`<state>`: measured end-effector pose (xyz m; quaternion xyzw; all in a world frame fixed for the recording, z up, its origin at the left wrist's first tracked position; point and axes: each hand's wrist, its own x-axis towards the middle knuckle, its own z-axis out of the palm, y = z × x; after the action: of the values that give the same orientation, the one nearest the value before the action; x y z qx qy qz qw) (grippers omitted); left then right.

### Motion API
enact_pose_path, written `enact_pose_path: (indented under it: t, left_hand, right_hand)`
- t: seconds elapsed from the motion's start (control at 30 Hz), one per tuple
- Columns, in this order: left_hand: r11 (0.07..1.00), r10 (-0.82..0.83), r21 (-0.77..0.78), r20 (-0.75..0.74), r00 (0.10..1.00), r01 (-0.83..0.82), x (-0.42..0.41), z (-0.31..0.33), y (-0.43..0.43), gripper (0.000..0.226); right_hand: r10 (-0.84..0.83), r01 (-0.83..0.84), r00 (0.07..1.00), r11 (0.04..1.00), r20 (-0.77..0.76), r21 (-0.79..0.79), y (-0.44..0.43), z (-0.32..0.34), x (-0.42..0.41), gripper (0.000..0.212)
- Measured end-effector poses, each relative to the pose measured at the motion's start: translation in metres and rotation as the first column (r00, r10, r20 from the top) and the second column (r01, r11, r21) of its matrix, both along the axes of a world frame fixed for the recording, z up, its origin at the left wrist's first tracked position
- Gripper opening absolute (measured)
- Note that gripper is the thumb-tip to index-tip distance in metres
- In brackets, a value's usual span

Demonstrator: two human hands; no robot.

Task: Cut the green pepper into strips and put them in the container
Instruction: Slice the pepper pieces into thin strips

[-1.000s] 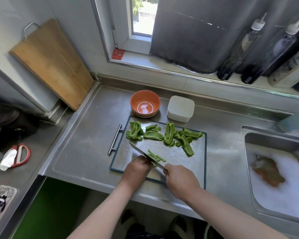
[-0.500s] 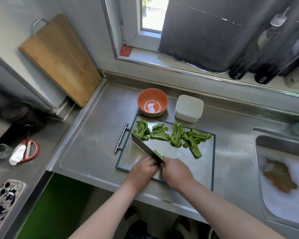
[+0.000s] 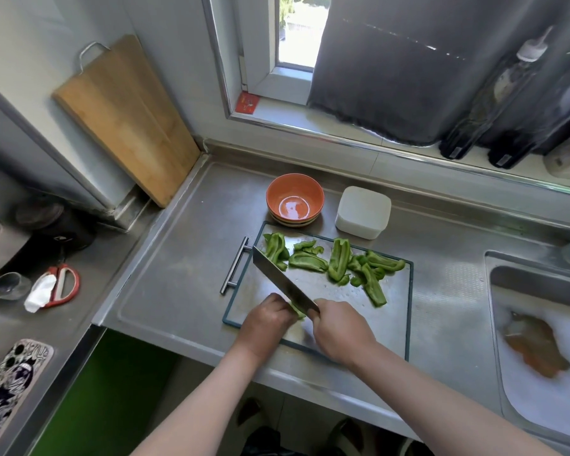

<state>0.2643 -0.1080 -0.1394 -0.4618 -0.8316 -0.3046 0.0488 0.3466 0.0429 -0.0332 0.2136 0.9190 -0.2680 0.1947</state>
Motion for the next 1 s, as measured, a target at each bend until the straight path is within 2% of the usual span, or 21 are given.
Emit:
enact_pose_path:
  t: [0.3, 0.37, 0.6, 0.77, 0.87, 1.0]
  left_hand:
    - [1.0, 0.0, -0.024, 0.028, 1.0, 0.001, -0.003, -0.008, -0.002, 0.009]
    - [1.0, -0.004, -0.007, 0.037, 0.999, 0.004, -0.003, -0.006, -0.002, 0.006]
    - [0.999, 0.0, 0.032, 0.019, 1.0, -0.001, -0.002, -0.006, -0.003, 0.02]
    - [0.999, -0.032, 0.034, 0.069, 0.997, 0.03, -0.001, -0.01, -0.008, 0.005]
    - [0.999, -0.033, 0.013, 0.099, 0.995, 0.032, -0.003, -0.008, -0.007, 0.013]
    - [0.999, -0.018, 0.042, 0.105, 0.994, 0.014, -0.003, -0.004, -0.009, 0.006]
  right_hand:
    - [0.044, -0.046, 0.999, 0.994, 0.028, 0.097, -0.003, 0.003, 0.023, 0.02]
    - [0.047, -0.052, 0.997, 0.995, 0.053, 0.09, -0.001, 0.001, 0.023, 0.02]
    - [0.009, -0.011, 0.995, 1.0, 0.101, 0.012, -0.002, -0.011, 0.011, 0.019]
    - [0.002, -0.003, 0.997, 1.0, 0.082, 0.004, -0.008, -0.02, -0.012, 0.024]
    - [0.011, -0.012, 0.997, 1.0, 0.074, 0.001, -0.014, -0.018, -0.025, 0.022]
    - [0.03, -0.03, 0.998, 1.0, 0.062, -0.004, -0.014, -0.017, -0.03, 0.022]
